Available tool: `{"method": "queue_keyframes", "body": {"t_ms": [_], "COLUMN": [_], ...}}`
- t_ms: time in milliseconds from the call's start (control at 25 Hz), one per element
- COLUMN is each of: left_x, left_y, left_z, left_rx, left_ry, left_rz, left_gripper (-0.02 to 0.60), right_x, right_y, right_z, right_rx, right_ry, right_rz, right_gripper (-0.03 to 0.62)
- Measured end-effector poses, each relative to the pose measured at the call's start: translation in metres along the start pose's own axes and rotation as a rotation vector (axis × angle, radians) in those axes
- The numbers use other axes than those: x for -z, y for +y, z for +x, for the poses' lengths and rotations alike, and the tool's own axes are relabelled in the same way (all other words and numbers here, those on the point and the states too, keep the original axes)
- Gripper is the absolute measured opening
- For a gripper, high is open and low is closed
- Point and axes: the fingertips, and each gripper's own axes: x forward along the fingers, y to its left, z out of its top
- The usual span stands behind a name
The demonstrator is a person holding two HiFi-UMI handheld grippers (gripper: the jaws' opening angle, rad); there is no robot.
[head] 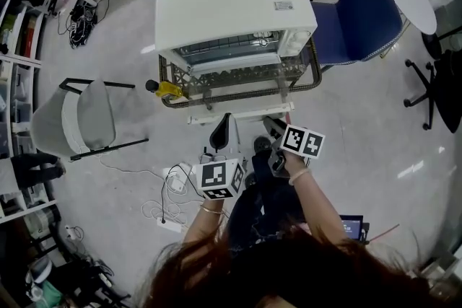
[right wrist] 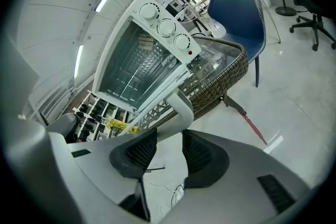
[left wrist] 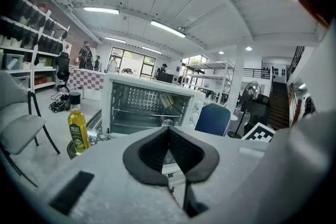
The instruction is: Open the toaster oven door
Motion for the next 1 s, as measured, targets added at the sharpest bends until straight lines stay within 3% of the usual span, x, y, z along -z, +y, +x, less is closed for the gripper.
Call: {"method": "queue_keyframes", "body": {"t_ms": [1000], "left_x": [0.049], "left_y": [0.024], "left_z": [0.027], "left_rx": [-0.005], "left_ry": [0.031], "left_rz": [-0.013], "left_gripper": [0.014], "right_x": [0.022], "right_y": [-0.038], "right_z": [0.034], "right_rx": [0.006], "right_ry": [0.037], "right_rz": [-0.018], "right_gripper": [0.152]}}
